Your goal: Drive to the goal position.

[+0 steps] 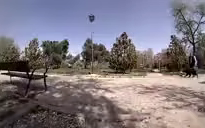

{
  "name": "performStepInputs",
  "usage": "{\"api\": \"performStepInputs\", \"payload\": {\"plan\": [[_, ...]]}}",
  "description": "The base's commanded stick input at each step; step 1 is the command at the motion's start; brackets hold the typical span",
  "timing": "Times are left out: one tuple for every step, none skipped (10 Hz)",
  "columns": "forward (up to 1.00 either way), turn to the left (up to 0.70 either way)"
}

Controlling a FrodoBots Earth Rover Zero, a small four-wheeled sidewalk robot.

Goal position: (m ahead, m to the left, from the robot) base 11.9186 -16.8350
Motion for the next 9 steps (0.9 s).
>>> {"api": "performStepInputs", "payload": {"plan": [[0.7,0.0],[0.7,0.0],[0.7,0.0],[0.64,0.0],[0.48,0.0],[0.48,0.0],[0.49,0.0],[0.56,0.0],[0.63,0.0]]}}
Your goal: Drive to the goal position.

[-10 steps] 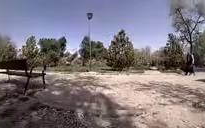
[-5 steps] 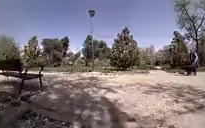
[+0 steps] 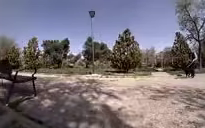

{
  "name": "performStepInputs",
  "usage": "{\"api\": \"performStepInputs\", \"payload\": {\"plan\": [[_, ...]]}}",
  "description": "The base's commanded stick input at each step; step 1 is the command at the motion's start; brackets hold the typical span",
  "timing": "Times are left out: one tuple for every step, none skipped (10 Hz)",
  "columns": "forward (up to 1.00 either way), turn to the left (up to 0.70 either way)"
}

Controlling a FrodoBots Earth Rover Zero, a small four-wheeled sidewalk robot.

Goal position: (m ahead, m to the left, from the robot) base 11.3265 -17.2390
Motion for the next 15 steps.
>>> {"api": "performStepInputs", "payload": {"plan": [[0.7,0.0],[0.7,0.0],[0.7,0.0],[0.7,0.0],[0.7,0.0],[0.7,0.0],[0.7,0.0],[0.7,0.0],[0.7,0.0],[0.7,0.0],[0.7,0.0],[0.7,0.0],[0.7,0.0],[0.7,0.0],[0.7,0.0]]}}
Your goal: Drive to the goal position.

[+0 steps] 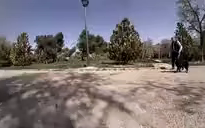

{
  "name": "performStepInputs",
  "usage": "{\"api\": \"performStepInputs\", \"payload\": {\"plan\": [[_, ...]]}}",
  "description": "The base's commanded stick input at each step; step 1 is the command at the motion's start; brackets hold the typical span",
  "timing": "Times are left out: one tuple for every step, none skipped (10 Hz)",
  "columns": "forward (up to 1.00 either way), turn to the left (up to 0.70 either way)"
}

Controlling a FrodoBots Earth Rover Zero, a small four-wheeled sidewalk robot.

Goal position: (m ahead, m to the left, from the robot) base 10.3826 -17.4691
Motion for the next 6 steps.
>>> {"api": "performStepInputs", "payload": {"plan": [[0.7,0.0],[0.7,0.0],[0.7,0.0],[0.7,0.0],[0.7,0.0],[0.7,0.0]]}}
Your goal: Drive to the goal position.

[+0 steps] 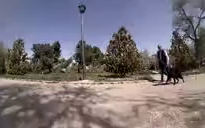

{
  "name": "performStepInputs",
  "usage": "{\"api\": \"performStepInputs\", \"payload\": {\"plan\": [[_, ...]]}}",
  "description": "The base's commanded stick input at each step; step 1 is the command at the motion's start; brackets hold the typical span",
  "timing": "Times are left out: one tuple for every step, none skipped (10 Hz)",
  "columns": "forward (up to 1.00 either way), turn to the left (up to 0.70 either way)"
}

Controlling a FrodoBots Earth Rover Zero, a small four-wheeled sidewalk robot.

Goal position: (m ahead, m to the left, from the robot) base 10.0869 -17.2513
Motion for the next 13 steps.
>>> {"api": "performStepInputs", "payload": {"plan": [[0.7,0.0],[0.7,0.0],[0.61,-0.09],[0.39,-0.31],[0.16,-0.54],[0.0,-0.7],[0.0,-0.7],[0.0,-0.7],[-0.7,-0.27],[-0.7,-0.06],[0.0,0.0],[0.0,0.0],[0.0,0.0]]}}
